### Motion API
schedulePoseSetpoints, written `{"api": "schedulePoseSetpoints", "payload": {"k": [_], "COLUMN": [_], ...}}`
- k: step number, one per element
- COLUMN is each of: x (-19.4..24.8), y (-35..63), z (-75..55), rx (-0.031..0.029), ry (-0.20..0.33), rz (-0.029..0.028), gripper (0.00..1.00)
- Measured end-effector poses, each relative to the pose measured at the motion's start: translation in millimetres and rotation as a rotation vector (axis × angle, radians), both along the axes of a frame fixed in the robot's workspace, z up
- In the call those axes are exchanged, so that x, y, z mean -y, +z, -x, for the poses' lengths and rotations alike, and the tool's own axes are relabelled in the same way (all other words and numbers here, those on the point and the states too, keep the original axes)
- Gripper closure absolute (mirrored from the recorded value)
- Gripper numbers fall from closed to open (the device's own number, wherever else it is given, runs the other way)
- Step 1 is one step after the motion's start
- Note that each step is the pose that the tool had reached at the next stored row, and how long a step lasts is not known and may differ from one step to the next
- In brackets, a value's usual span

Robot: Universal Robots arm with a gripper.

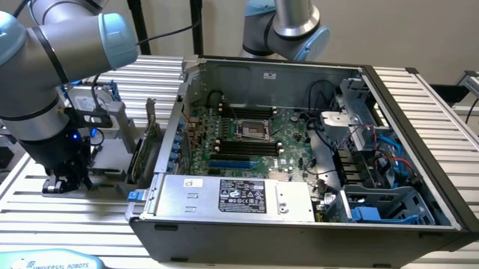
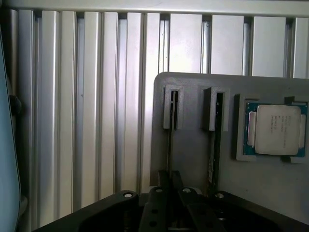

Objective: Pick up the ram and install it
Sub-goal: 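Pick up the ram and move it above insertion slot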

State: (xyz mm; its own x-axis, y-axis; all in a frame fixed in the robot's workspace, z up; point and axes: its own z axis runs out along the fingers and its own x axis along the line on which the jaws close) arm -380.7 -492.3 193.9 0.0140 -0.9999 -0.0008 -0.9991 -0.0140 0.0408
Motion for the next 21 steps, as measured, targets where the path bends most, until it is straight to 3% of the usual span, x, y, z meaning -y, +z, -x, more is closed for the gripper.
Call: {"api": "schedulePoseSetpoints", "payload": {"k": [12,21], "x": [0.1,0.1], "y": [4.8,23.9], "z": [0.0,-0.1], "rx": [0.0001,0.0001], "ry": [0.000,0.000], "rz": [-0.0010,-0.0012], "gripper": [0.86,0.86]}}
